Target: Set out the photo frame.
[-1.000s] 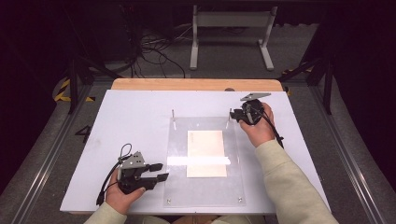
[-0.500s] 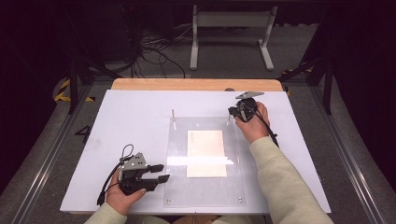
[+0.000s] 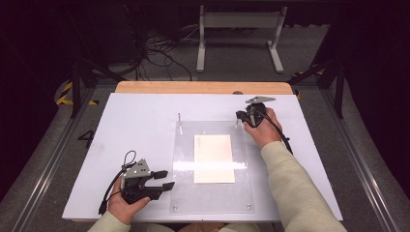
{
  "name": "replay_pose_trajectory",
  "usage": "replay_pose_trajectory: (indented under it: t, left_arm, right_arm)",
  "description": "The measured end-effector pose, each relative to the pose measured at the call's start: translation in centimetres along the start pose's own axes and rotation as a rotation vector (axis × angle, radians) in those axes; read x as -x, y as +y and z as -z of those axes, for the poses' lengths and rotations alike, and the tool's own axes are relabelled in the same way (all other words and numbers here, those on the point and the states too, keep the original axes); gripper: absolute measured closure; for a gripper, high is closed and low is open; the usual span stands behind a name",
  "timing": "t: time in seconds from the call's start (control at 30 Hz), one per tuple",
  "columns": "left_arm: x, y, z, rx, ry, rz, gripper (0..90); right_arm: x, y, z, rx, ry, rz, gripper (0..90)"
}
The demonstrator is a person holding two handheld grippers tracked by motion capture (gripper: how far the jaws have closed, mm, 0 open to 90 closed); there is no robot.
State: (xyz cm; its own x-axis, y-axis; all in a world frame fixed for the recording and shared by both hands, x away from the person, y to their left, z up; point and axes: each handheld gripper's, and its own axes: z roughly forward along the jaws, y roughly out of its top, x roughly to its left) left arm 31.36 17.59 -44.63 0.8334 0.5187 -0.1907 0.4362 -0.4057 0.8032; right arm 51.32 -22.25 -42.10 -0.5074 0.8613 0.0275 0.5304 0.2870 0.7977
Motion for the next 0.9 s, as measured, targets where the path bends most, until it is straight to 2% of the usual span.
replay_pose_trajectory:
  t: [0.1,0.4,0.5,0.6,0.63,0.7,0.77,0.9]
  left_arm:
    - [0.0,-0.2,0.3,0.001,0.007,0.005,48.5]
    - [0.1,-0.7,1.0,0.005,0.051,-0.001,44.8]
    - [0.1,-1.0,1.1,0.024,0.089,-0.051,42.3]
    - [0.1,-1.2,1.0,0.041,0.099,-0.061,44.1]
    - [0.1,-1.2,1.0,0.043,0.114,-0.080,44.4]
    - [0.4,-1.3,0.9,0.077,0.145,-0.153,47.9]
    - [0.4,-1.3,0.8,0.102,0.157,-0.206,47.4]
    - [0.3,-1.4,0.4,0.081,0.151,-0.199,42.2]
  right_arm:
    - [0.0,0.3,-0.4,-0.005,-0.020,-0.018,85.2]
    - [0.6,0.8,-0.9,-0.024,-0.007,-0.054,85.2]
    - [0.9,1.0,-1.1,-0.029,0.000,-0.070,85.2]
    - [1.0,1.2,-1.4,-0.036,0.001,-0.084,85.2]
    - [1.1,1.3,-1.4,-0.040,0.002,-0.091,85.2]
    - [1.2,1.4,-1.5,-0.047,0.007,-0.102,85.2]
    - [1.3,1.5,-1.6,-0.050,0.010,-0.118,85.2]
    - [1.4,1.7,-1.7,-0.065,0.009,-0.130,85.1]
